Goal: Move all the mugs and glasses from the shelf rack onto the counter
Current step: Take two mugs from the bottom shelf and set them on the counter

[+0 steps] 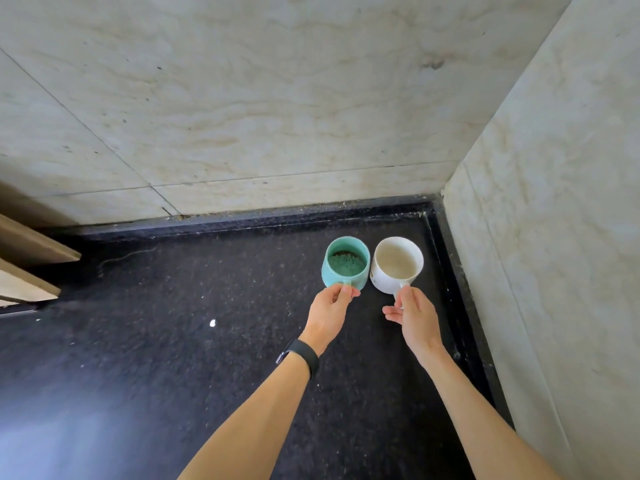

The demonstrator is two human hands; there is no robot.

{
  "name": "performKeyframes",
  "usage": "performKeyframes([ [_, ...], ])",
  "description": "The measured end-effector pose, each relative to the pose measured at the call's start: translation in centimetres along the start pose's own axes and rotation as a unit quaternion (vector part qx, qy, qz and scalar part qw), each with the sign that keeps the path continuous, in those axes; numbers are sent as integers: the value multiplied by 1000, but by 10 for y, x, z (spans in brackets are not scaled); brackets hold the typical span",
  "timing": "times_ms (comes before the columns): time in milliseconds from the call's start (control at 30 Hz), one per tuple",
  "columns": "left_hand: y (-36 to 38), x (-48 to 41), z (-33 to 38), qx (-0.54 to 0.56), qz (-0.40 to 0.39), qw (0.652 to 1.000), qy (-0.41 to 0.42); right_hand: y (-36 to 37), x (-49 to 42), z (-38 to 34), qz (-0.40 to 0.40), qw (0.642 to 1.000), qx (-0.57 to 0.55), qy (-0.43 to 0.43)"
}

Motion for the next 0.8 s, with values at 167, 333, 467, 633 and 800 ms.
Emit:
performKeyframes([
  [167,5,-25,24,-103,93,990,-7,2,-34,-15,7,1000,-6,-18],
  [333,2,-54,43,-125,100,987,6,2,-67,-25,36,999,-33,-17],
  [467,6,-72,54,-121,101,988,8,3,-86,-34,56,997,-42,-24],
  [633,17,-74,57,-125,94,988,11,2,-98,-40,75,996,-27,-27],
  [800,16,-73,57,-118,94,989,8,-2,-98,-39,83,996,-35,-26],
])
Point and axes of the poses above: each hand's wrist, its own x-axis away from the middle knuckle, its own y-axis out of the palm, z = x × y, the point moved 2 cm from there along -x, towards the middle knuckle, and after that the axes turned 15 degrees about -x, right-handed, at the moved point
